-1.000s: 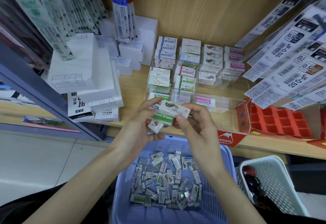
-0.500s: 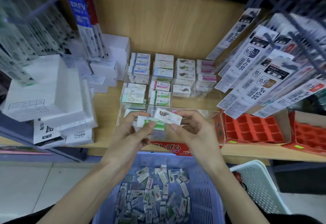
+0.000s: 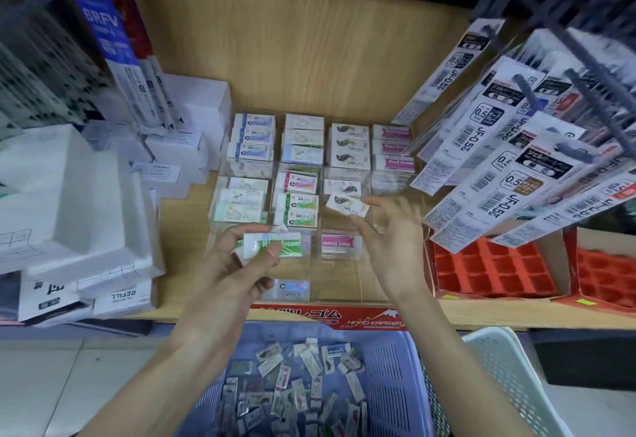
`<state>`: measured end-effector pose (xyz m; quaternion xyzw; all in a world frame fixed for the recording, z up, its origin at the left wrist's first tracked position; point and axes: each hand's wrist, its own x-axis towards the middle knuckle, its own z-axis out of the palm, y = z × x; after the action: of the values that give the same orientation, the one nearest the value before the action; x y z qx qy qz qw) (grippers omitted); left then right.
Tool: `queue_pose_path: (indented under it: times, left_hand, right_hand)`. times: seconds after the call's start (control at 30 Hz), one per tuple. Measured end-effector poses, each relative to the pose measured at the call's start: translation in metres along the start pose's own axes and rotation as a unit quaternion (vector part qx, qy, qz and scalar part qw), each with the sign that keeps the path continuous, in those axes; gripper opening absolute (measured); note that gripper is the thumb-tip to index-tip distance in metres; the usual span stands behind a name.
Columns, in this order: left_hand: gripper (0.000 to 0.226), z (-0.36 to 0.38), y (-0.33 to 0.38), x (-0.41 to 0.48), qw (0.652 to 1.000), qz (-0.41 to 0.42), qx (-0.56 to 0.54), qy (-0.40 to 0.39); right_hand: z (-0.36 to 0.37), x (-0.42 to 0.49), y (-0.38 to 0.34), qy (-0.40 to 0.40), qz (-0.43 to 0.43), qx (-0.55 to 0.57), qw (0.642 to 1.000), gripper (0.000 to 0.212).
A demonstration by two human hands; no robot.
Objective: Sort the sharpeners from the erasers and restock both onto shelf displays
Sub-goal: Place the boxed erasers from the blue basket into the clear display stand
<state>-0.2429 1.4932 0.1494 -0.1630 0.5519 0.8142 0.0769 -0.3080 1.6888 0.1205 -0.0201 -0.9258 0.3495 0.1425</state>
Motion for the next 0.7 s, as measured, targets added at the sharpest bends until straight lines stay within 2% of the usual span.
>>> queue_pose_path:
  times: [0.13,0.37,0.43,0.5,0.63,0.7]
  left_hand:
    - [0.033,0.001,0.000,0.001,1.000,-0.001,0.007,0.010]
    - [0.032,-0.001,0.000,0.000,1.000,-0.001,0.018,0.016]
    - [0.031,-0.002,0.001,0.000,1.000,-0.001,0.014,0.014]
    - [0.034,-0.004,0.001,0.000,1.000,-0.003,0.012,0.016]
    - [0.032,-0.007,0.002,0.000,1.000,-0.004,0.012,0.015]
    - [0.033,-0.008,0.002,0.000,1.000,-0.005,0.010,0.016]
  right_hand:
    - [0.003,-0.001,-0.001,0.010,0.014,0.023,1.000,0.023]
    - [0.016,0.003,-0.015,0.037,-0.071,-0.166,0.983,0.026]
    - [0.018,0.009,-0.019,0.005,-0.065,-0.191,0.979,0.023]
    - [0.015,0.015,-0.021,-0.056,-0.025,-0.181,0.982,0.018]
    - [0.006,0.026,-0.020,-0.128,0.012,-0.206,0.970,0.032]
    - [0.005,0.029,-0.021,-0.126,0.002,-0.234,0.964,0.031]
